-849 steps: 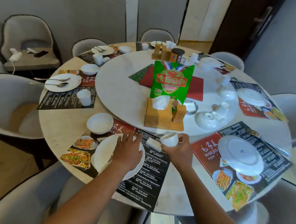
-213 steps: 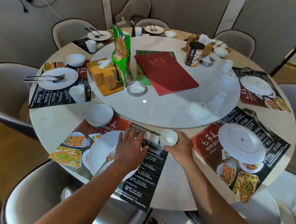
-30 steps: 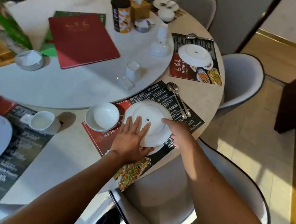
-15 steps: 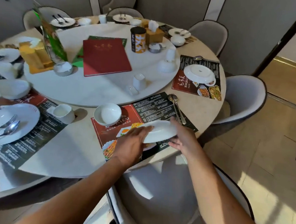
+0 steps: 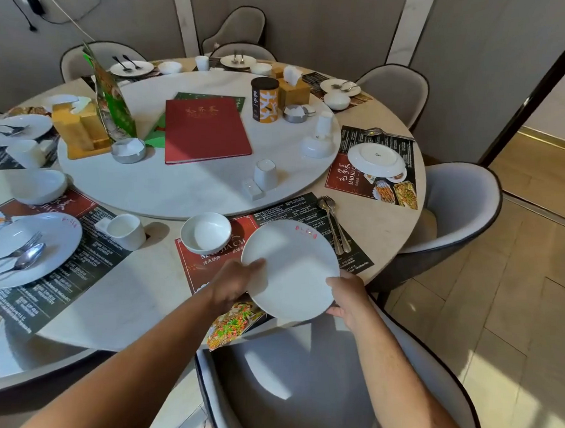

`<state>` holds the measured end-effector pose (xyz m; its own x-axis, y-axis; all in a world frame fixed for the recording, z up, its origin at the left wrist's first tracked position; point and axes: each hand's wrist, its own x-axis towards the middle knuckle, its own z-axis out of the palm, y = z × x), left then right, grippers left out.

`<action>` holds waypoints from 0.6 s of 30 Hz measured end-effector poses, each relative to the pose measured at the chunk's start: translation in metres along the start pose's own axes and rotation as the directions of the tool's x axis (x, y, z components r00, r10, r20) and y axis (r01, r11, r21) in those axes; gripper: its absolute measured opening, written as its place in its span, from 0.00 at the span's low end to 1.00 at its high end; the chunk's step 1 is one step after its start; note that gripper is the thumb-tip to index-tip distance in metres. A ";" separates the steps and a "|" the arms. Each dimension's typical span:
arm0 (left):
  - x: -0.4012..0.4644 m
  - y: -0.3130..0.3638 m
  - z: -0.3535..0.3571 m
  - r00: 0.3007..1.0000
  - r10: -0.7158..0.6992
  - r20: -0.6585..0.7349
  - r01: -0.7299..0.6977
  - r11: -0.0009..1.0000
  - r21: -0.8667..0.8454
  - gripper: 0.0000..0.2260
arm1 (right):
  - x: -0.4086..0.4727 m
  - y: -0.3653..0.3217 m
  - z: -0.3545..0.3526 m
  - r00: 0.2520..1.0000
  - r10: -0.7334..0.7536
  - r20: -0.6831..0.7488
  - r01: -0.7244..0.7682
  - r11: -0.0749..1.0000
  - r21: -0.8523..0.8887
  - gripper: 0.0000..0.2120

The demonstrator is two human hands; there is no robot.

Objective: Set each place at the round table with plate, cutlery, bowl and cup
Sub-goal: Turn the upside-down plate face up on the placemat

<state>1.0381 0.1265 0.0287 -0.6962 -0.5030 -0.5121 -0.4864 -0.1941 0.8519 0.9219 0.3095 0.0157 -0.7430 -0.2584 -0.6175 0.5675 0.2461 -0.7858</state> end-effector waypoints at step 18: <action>0.049 -0.027 -0.012 0.986 -0.098 -0.132 0.145 0.899 0.413 0.10 | 0.068 -0.012 0.024 0.973 -0.221 -0.064 0.156 0.838 -0.524 0.17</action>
<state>1.0231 0.0971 -0.0183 -0.5692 -0.5886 -0.5741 -0.7560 0.1004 0.6468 0.8733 0.2670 -0.0180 -0.8713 -0.2458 -0.4247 0.1737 0.6549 -0.7355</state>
